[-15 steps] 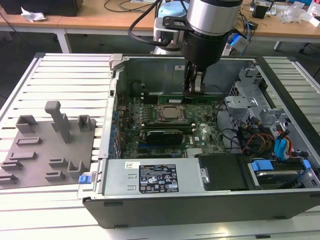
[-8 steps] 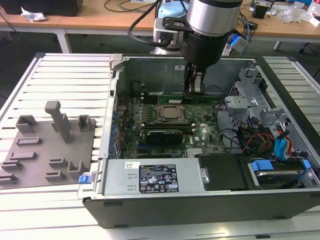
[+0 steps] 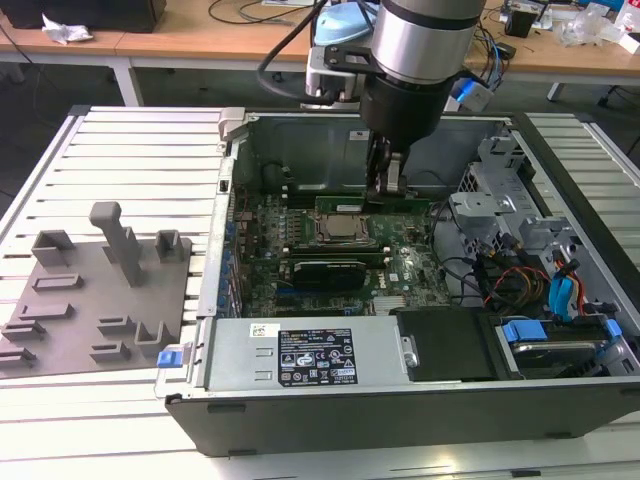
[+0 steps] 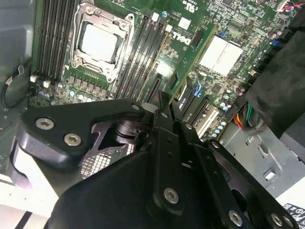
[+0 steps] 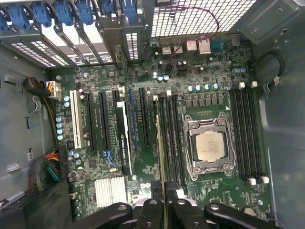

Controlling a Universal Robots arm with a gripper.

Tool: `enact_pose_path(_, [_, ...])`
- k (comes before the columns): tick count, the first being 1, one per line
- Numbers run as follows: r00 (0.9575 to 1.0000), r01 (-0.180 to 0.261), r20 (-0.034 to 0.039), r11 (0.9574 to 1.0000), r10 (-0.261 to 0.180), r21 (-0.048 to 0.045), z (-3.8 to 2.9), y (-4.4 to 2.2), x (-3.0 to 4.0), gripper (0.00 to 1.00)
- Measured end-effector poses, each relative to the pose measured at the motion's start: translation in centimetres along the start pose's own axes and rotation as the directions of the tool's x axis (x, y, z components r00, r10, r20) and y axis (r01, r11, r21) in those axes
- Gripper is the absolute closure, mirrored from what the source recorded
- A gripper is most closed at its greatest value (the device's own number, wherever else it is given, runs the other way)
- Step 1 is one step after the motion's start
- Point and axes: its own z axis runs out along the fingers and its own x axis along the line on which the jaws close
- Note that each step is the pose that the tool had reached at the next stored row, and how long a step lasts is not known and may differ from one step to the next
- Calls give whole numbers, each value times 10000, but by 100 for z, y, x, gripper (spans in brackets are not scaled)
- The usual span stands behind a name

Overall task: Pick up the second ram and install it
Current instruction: 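Insert the second ram into the second slot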

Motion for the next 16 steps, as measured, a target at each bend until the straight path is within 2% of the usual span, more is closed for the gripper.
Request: enact_pose_path(16, [10000, 0, -1, 10000, 0, 0, 109, -5, 5, 86])
